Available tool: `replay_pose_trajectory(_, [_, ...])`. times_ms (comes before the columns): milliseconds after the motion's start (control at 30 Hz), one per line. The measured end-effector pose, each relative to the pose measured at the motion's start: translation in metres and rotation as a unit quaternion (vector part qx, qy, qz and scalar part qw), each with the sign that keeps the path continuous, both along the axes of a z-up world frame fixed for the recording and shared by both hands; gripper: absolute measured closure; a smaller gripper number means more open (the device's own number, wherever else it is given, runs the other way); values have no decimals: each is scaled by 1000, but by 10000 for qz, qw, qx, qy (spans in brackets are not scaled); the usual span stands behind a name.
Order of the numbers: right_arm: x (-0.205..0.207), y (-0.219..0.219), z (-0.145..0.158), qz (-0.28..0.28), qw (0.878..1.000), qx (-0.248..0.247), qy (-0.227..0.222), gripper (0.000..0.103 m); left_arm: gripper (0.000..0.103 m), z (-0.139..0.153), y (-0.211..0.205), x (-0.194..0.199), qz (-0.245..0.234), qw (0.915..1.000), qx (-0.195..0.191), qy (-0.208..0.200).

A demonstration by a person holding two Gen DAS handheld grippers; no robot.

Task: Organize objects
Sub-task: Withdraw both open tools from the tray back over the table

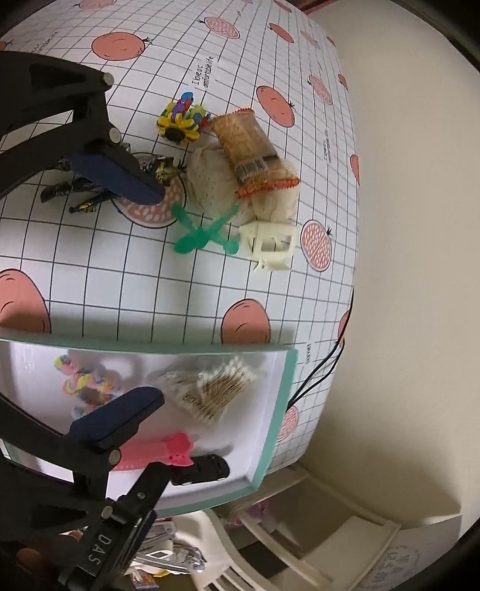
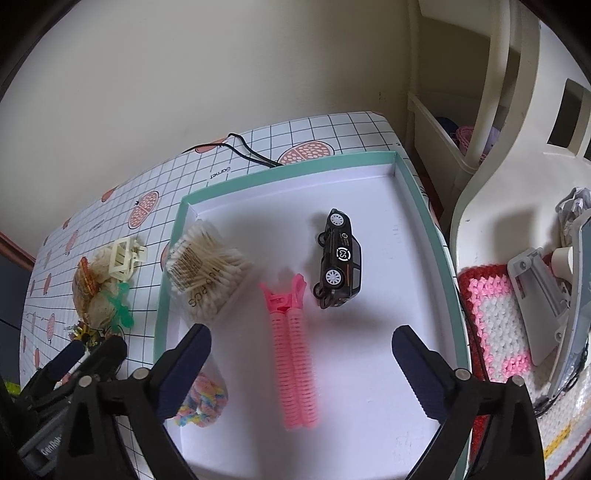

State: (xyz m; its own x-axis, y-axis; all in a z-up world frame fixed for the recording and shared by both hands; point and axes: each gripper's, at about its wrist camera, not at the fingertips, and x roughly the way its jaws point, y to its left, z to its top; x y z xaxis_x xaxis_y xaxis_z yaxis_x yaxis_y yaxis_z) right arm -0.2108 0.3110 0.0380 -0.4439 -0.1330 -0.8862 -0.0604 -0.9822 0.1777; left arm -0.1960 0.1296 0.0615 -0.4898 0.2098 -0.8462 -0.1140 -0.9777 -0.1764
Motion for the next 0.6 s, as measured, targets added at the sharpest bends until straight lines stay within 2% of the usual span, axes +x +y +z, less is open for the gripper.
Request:
replay_pose_trajectory(333, [-1, 2, 0, -67, 10000, -22, 32, 0, 0, -1, -9, -2, 250, 9997, -59, 43])
replay_pose_trajectory(600, [-2, -2, 0, -4, 10000, 46, 1, 0, 0, 0, -9, -2, 204, 9997, -116, 44])
